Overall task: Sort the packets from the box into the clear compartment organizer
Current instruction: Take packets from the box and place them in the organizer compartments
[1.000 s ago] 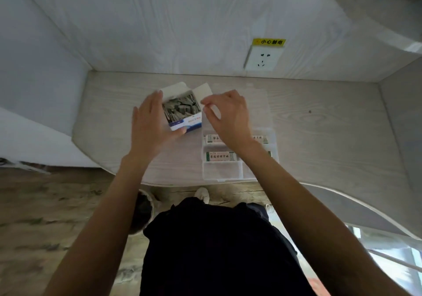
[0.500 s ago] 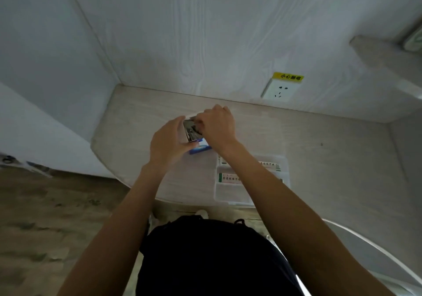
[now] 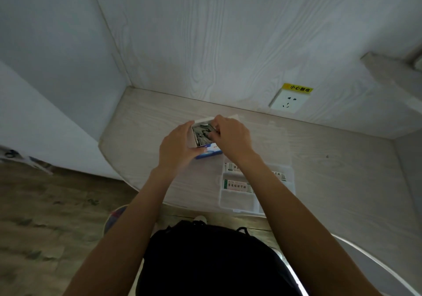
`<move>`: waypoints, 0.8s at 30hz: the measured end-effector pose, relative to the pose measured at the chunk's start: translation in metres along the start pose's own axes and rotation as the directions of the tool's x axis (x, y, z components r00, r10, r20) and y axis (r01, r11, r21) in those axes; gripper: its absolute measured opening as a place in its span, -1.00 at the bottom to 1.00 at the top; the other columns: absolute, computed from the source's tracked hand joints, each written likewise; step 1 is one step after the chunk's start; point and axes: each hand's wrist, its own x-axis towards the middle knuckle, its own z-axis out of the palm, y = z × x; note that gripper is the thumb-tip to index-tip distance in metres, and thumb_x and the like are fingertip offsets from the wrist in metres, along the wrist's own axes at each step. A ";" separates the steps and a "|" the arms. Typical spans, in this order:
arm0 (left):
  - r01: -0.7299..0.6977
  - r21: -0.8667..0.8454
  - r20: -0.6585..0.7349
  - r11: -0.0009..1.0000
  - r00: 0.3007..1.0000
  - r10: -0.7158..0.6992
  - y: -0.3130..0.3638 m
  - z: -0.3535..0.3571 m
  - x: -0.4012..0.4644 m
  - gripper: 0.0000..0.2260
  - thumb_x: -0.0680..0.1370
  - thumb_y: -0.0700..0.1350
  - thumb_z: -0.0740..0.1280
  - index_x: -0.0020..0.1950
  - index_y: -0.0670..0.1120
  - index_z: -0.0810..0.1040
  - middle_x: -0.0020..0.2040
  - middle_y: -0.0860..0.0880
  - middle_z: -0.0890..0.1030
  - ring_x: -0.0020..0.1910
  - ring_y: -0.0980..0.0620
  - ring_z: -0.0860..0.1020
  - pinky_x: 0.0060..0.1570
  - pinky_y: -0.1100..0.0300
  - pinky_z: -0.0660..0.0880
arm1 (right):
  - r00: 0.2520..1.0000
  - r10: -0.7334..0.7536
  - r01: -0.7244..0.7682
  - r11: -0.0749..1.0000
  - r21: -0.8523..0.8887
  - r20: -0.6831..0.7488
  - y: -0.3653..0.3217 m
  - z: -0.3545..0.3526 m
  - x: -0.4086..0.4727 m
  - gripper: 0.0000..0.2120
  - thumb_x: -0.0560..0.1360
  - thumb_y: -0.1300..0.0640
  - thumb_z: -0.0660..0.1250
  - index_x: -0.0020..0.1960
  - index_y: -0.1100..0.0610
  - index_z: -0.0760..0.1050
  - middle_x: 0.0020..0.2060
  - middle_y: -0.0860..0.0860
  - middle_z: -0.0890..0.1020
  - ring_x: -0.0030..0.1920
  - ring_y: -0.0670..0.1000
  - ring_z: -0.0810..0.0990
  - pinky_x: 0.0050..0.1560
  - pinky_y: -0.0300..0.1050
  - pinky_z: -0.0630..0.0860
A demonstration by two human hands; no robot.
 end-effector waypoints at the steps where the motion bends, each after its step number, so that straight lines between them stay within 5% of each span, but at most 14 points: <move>1: 0.000 0.002 0.002 1.000 1.000 0.000 0.000 0.000 0.000 -0.29 0.35 0.05 0.51 0.42 -0.06 0.31 0.32 -0.03 0.46 0.28 -0.02 0.43 0.20 0.10 0.37 | 1.000 0.006 -0.005 0.997 -0.075 0.013 -0.003 -0.001 0.004 -0.74 0.55 0.01 0.25 0.16 0.13 0.43 -0.01 0.08 0.59 0.01 0.11 0.55 -0.18 -0.10 0.35; 7: 0.007 0.014 0.010 1.000 1.000 -0.007 0.001 -0.001 0.000 -0.28 0.35 0.06 0.50 0.43 -0.05 0.29 0.34 -0.02 0.44 0.29 -0.01 0.42 0.23 0.07 0.37 | 0.999 0.021 -0.006 0.960 -0.279 0.050 -0.014 0.004 0.017 -0.79 0.56 0.05 0.22 0.10 0.08 0.57 -0.05 0.07 0.60 -0.01 0.08 0.56 -0.24 -0.13 0.35; 11: 0.013 0.030 0.002 0.999 1.000 -0.013 0.000 0.000 -0.001 -0.27 0.35 0.08 0.49 0.44 -0.04 0.28 0.35 -0.01 0.43 0.30 0.01 0.41 0.22 0.10 0.36 | 1.000 0.027 -0.026 0.997 -0.076 0.012 -0.011 0.010 0.015 -0.77 0.53 0.16 0.22 0.08 0.01 0.61 -0.05 0.02 0.61 0.00 0.06 0.55 -0.20 -0.15 0.33; 18: -0.006 0.046 -0.008 0.999 1.000 0.006 -0.002 0.002 0.001 -0.28 0.36 0.09 0.49 0.43 -0.03 0.28 0.37 0.00 0.42 0.32 0.02 0.39 0.21 0.13 0.34 | 0.967 0.009 0.048 0.975 0.216 -0.253 0.005 0.002 -0.002 -0.86 0.51 0.21 0.30 0.00 0.07 0.60 -0.10 -0.02 0.64 -0.10 0.03 0.58 -0.13 -0.13 0.43; 24: 0.002 0.113 0.009 0.994 1.000 -0.003 -0.001 0.001 0.002 -0.27 0.36 0.12 0.48 0.44 -0.01 0.25 0.36 0.01 0.42 0.30 0.02 0.39 0.19 0.13 0.37 | 0.932 -0.014 0.107 0.965 0.239 -0.362 0.014 -0.001 -0.007 -0.87 0.49 0.25 0.32 -0.03 0.11 0.60 -0.12 -0.01 0.67 -0.18 0.01 0.62 -0.16 -0.10 0.54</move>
